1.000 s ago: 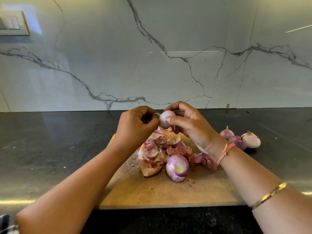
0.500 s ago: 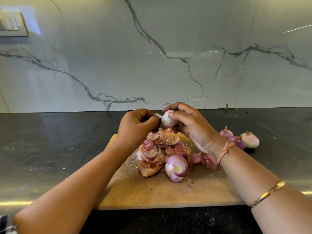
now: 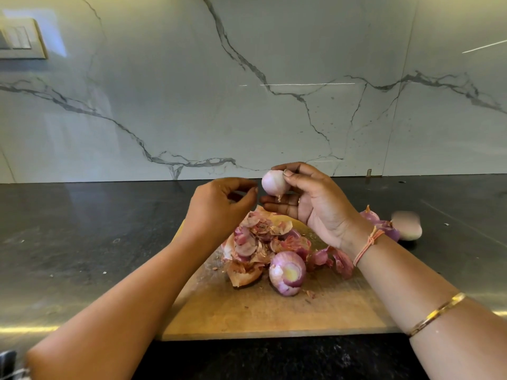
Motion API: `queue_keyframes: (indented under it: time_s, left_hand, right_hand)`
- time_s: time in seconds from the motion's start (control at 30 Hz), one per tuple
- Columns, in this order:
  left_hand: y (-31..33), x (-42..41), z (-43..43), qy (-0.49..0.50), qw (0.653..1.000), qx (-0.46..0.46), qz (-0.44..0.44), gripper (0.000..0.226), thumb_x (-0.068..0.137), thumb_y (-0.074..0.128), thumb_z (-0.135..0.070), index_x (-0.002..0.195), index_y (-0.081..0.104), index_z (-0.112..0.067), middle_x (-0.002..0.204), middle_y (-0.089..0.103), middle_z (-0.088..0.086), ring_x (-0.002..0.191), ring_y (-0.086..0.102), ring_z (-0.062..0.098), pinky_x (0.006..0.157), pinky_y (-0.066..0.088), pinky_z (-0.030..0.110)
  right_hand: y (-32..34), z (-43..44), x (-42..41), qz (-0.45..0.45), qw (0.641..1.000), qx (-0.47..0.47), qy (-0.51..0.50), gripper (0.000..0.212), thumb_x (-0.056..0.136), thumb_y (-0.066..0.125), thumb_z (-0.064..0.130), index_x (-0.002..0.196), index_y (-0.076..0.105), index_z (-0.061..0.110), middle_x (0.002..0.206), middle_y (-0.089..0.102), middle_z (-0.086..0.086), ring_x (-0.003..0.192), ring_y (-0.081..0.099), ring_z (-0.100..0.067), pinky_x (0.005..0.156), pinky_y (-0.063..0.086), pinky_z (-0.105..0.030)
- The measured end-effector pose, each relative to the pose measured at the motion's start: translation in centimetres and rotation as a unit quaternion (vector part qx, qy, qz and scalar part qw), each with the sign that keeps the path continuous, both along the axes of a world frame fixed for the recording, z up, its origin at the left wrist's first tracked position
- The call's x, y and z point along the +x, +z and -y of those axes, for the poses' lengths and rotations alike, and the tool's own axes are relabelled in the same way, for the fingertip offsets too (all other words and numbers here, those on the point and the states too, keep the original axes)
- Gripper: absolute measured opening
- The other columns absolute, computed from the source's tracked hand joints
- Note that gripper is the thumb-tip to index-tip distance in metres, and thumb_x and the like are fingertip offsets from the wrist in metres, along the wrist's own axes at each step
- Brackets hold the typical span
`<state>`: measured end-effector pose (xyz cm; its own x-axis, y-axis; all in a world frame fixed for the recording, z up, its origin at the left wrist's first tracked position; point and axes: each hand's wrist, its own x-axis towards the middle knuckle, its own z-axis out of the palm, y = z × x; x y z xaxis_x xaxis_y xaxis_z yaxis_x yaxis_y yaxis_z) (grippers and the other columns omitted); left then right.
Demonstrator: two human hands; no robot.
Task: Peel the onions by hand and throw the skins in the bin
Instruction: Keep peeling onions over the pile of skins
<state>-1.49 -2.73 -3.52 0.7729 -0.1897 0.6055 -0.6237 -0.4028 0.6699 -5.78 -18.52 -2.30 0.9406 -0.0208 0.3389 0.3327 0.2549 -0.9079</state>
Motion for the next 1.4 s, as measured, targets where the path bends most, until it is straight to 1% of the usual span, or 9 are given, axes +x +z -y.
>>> queue_keyframes:
  time_s: [0.1, 0.2, 0.33, 0.43, 0.53, 0.67, 0.93, 1.13, 1.4]
  left_hand:
    - [0.1, -0.6, 0.3, -0.055, 0.998, -0.021, 0.024, 0.019, 0.088, 0.065, -0.019, 0.105, 0.071, -0.024, 0.086, 0.067, -0.023, 0.079, 0.065, -0.007, 0.072, 0.053, 0.013]
    - [0.0, -1.0, 0.5, -0.088, 0.995, -0.043, 0.029, 0.019, 0.085, 0.069, -0.019, 0.101, 0.068, -0.03, 0.088, 0.068, -0.021, 0.082, 0.067, -0.005, 0.073, 0.054, 0.014]
    - [0.0, -1.0, 0.6, -0.091, 0.994, -0.058, 0.028, 0.021, 0.083, 0.07, -0.02, 0.096, 0.065, -0.036, 0.086, 0.068, -0.022, 0.079, 0.067, -0.004, 0.074, 0.056, 0.017]
    - [-0.1, -0.9, 0.6, -0.097, 0.992, -0.072, 0.02, 0.024, 0.084, 0.069, -0.016, 0.102, 0.065, -0.033, 0.09, 0.069, -0.018, 0.08, 0.067, -0.002, 0.075, 0.056, 0.019]
    - [-0.1, -0.9, 0.6, -0.112, 0.989, -0.1, 0.012, 0.031, 0.086, 0.066, -0.009, 0.11, 0.063, -0.029, 0.094, 0.07, -0.013, 0.084, 0.068, 0.001, 0.075, 0.055, 0.018]
    - [0.1, -1.0, 0.4, -0.136, 0.983, -0.121, 0.011, 0.03, 0.086, 0.066, -0.008, 0.106, 0.065, -0.03, 0.093, 0.071, -0.014, 0.086, 0.069, 0.003, 0.074, 0.054, 0.016]
    - [0.2, -1.1, 0.4, -0.103, 0.99, -0.09, 0.032, 0.028, 0.085, 0.066, -0.006, 0.104, 0.068, -0.027, 0.087, 0.07, -0.015, 0.077, 0.068, -0.002, 0.071, 0.054, 0.014]
    - [0.2, -0.8, 0.4, -0.053, 0.995, -0.058, 0.06, 0.024, 0.085, 0.067, -0.01, 0.107, 0.072, -0.018, 0.084, 0.07, -0.015, 0.077, 0.067, 0.001, 0.074, 0.057, 0.022]
    - [0.4, -1.2, 0.4, -0.024, 0.994, -0.004, 0.106, 0.022, 0.086, 0.065, -0.01, 0.105, 0.073, -0.02, 0.071, 0.065, -0.017, 0.069, 0.063, 0.008, 0.059, 0.051, 0.021]
  right_hand:
    - [0.0, -0.3, 0.0, -0.011, 1.0, 0.02, -0.01, 0.01, 0.098, 0.046, 0.008, 0.091, 0.054, 0.008, 0.091, 0.064, -0.02, 0.072, 0.069, -0.029, 0.072, 0.06, -0.04]
    - [0.1, -0.4, -0.2, -0.018, 0.999, 0.04, -0.011, 0.008, 0.098, 0.047, 0.01, 0.09, 0.049, 0.009, 0.084, 0.065, -0.017, 0.066, 0.068, -0.025, 0.066, 0.06, -0.038]
    - [-0.1, -0.3, 0.1, -0.018, 0.999, -0.026, -0.036, 0.011, 0.098, 0.048, 0.016, 0.088, 0.05, 0.013, 0.084, 0.062, -0.01, 0.066, 0.065, -0.019, 0.057, 0.054, -0.031]
    - [-0.2, 0.0, 0.3, -0.003, 0.998, -0.046, -0.037, 0.009, 0.097, 0.048, 0.012, 0.092, 0.056, 0.015, 0.093, 0.059, -0.012, 0.07, 0.059, -0.018, 0.061, 0.047, -0.03]
    - [-0.1, 0.1, 0.2, -0.001, 0.999, -0.037, -0.002, 0.02, 0.096, 0.048, 0.007, 0.11, 0.061, 0.014, 0.101, 0.061, -0.013, 0.074, 0.06, -0.017, 0.064, 0.05, -0.026]
    - [-0.1, -0.1, 0.0, 0.006, 0.999, -0.039, 0.005, 0.02, 0.093, 0.051, 0.005, 0.108, 0.064, 0.01, 0.106, 0.065, -0.015, 0.08, 0.062, -0.019, 0.07, 0.051, -0.026]
    - [-0.3, -0.3, -0.1, 0.024, 0.997, -0.066, -0.015, 0.015, 0.09, 0.057, 0.003, 0.098, 0.064, 0.012, 0.101, 0.064, -0.015, 0.089, 0.064, -0.025, 0.078, 0.055, -0.033]
    - [-0.5, -0.4, -0.1, 0.028, 0.995, -0.091, -0.034, 0.013, 0.087, 0.062, 0.004, 0.095, 0.065, 0.014, 0.096, 0.065, -0.011, 0.092, 0.064, -0.025, 0.084, 0.054, -0.038]
    - [-0.4, -0.3, -0.2, 0.033, 0.993, -0.108, -0.037, 0.012, 0.087, 0.062, 0.004, 0.095, 0.064, 0.013, 0.091, 0.065, -0.009, 0.083, 0.064, -0.021, 0.072, 0.056, -0.03]
